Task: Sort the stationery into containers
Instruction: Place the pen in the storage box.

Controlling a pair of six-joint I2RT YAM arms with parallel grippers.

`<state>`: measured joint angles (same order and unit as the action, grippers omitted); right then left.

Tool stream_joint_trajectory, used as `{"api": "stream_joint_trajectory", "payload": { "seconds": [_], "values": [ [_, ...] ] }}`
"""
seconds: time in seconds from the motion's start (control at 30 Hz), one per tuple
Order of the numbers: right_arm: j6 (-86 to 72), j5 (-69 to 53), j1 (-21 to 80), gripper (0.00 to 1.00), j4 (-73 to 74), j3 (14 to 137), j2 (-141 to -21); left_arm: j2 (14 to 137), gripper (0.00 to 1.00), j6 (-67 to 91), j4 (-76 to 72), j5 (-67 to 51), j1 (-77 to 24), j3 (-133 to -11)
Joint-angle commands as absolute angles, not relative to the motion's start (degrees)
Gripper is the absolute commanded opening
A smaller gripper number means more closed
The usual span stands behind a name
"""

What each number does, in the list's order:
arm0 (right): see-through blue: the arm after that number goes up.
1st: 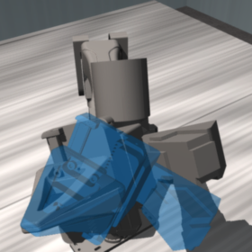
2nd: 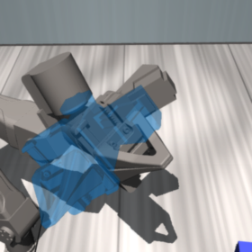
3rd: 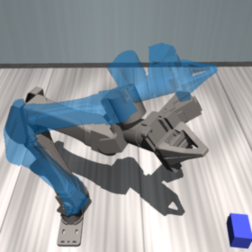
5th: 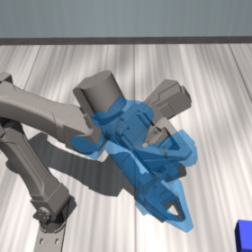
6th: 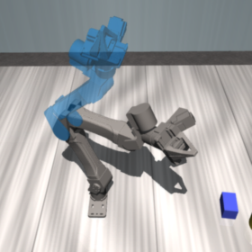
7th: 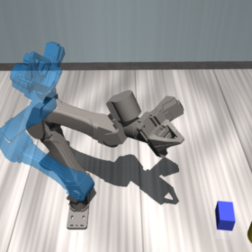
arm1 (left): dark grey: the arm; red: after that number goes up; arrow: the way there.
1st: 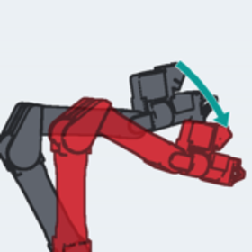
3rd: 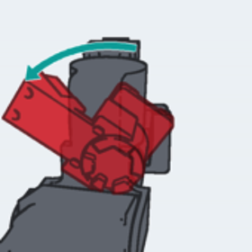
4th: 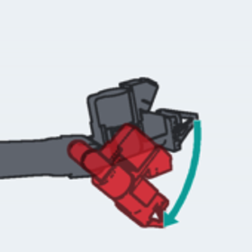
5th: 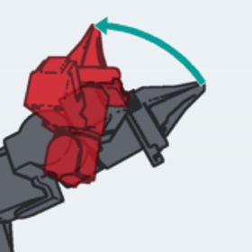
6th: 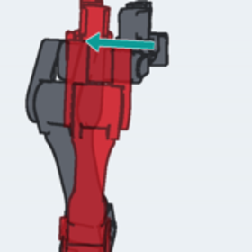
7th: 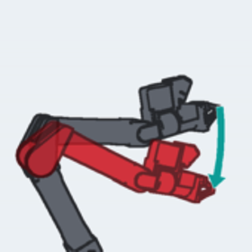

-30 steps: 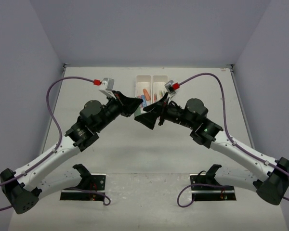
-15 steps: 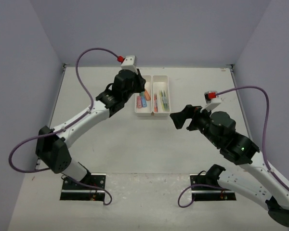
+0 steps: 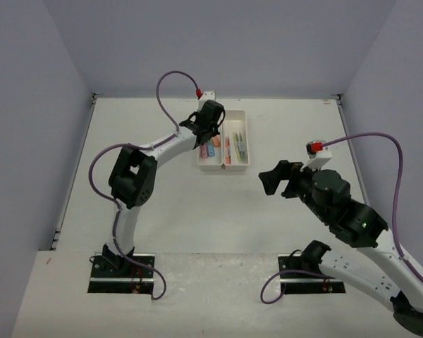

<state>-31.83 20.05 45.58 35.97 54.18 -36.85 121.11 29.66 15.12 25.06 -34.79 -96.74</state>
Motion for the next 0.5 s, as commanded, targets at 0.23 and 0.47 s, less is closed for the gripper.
{"api": "stream_joint_trajectory", "payload": {
  "seconds": [0.23,0.47],
  "values": [
    [-30.69,15.53,45.54,0.99,36.36,54.72,-38.89,123.37,0.37,32.27,20.43,23.29,-33.04,-102.66],
    [-29.95,15.44,45.62,0.99,36.39,56.34,-41.25,114.55,0.62,31.74,20.12,21.97,-33.05,-99.34]
  ]
}}
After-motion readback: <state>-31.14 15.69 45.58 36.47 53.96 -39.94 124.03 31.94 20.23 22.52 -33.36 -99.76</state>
